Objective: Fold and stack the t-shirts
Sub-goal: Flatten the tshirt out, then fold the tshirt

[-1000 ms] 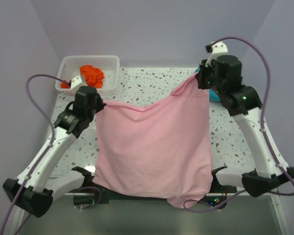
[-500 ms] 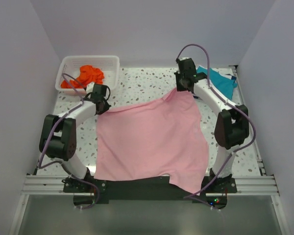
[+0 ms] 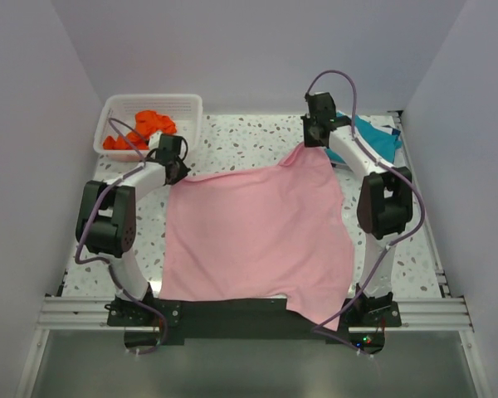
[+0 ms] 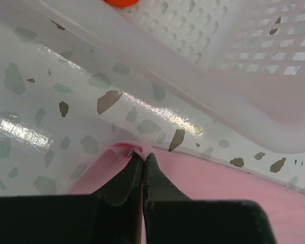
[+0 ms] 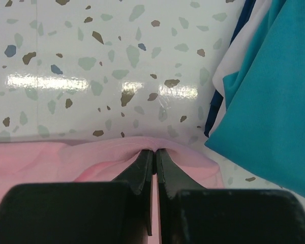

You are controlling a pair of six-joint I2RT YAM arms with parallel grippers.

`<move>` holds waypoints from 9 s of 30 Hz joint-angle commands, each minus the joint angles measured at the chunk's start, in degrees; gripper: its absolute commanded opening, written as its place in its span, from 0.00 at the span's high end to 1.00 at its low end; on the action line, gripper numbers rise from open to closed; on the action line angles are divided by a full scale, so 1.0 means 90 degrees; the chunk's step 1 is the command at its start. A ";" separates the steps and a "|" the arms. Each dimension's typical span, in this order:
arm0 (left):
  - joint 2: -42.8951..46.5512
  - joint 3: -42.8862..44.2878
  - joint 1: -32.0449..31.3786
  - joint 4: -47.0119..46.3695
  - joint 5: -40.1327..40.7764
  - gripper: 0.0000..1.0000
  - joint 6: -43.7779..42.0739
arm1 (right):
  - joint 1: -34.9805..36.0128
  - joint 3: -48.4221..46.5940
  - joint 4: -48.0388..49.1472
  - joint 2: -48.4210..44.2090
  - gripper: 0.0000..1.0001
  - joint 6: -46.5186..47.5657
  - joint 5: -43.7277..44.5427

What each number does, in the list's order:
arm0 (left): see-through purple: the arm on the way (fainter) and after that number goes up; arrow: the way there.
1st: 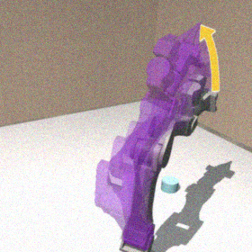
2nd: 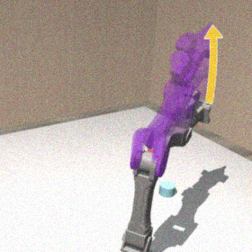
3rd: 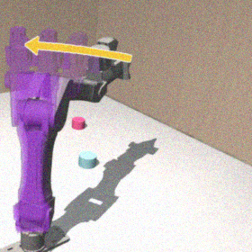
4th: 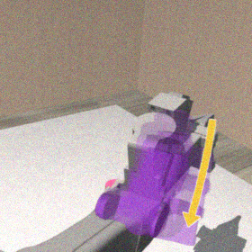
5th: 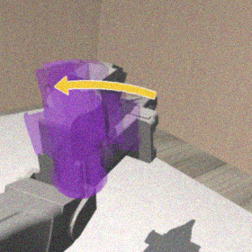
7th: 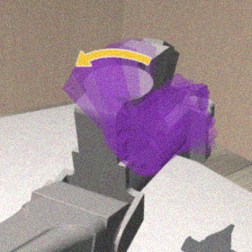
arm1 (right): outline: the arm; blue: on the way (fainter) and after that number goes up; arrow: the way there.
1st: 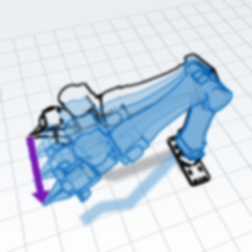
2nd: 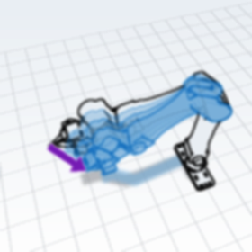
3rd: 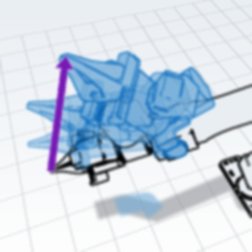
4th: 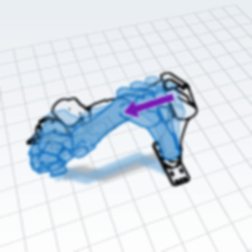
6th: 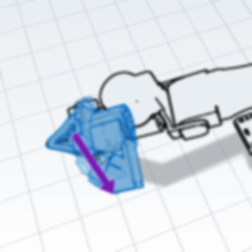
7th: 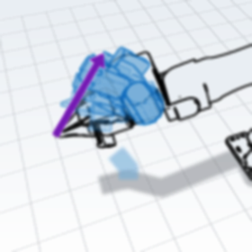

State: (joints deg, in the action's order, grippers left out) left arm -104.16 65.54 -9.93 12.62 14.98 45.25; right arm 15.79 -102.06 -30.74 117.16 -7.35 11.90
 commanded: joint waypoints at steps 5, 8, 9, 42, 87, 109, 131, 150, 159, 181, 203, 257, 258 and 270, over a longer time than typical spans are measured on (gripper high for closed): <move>0.0556 -0.0190 0.0108 -0.0328 -0.0238 1.00 -0.0203 | -0.0007 0.0235 0.0027 -0.0410 1.00 0.0124 -0.0434; 0.0976 -0.0591 0.0108 -0.0591 -0.0424 1.00 -0.0282 | -0.0007 0.0792 0.0027 -0.0898 1.00 -0.0022 -0.0405; 0.1055 -0.0776 0.0098 -0.0563 -0.0444 1.00 -0.0282 | -0.0007 0.0929 0.0008 -0.1025 1.00 -0.0061 -0.0414; 0.3555 -0.3522 0.0098 -0.0455 -0.0766 1.00 0.0040 | -0.0016 0.5030 -0.1095 -0.4932 1.00 -0.0814 -0.0668; 0.2209 -0.2829 0.0098 -0.0280 -0.1880 0.00 -0.0175 | 0.0091 0.4885 0.0348 -0.3664 0.01 -0.1732 -0.1342; 0.0431 -0.1540 0.0118 0.0150 -0.1147 0.00 -0.0048 | -0.0339 0.3519 0.0828 -0.0529 0.01 -0.1624 -0.1010; 0.2087 -0.1421 0.0108 0.0560 -0.0971 0.00 -0.0126 | -0.0358 0.3214 0.0281 -0.1786 0.01 -0.1604 -0.1146; 0.5264 -0.3698 -0.3921 0.3204 -0.0406 0.00 0.3270 | -0.0348 0.5441 0.0047 -0.4805 0.01 -0.1751 -0.1069; 0.5284 -0.3854 -0.4326 0.4699 0.0842 0.00 0.5146 | -0.0348 0.5510 0.0047 -0.4727 0.01 -0.1653 -0.1088; 0.5080 -0.4265 -0.3379 0.4574 0.1734 0.51 0.5928 | -0.0348 0.5471 -0.0080 -0.4756 0.01 -0.1507 -0.0990; 0.5049 -0.4245 -0.3213 0.4555 0.1958 1.00 0.5812 | -0.0300 0.5714 -0.0412 -0.5380 0.01 -0.1116 -0.1487; 0.5508 -0.4284 -0.3135 0.4408 0.1636 1.00 0.5294 | 0.4915 0.7796 -0.1924 -0.5391 1.00 -0.4222 -0.0590; 0.5528 -0.4265 -0.3135 0.4418 0.1655 1.00 0.5265 | 0.4906 0.7737 -0.2013 -0.5449 1.00 -0.4251 -0.0445; 0.5460 -0.3513 -0.3135 0.4428 0.2104 1.00 0.5021 | 0.3785 0.6498 -0.2580 -0.5870 1.00 -0.3500 -0.0054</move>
State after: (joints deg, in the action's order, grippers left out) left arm -54.68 30.87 -38.52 52.80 30.00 91.66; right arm 53.74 -40.25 -51.70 65.28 -41.95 8.25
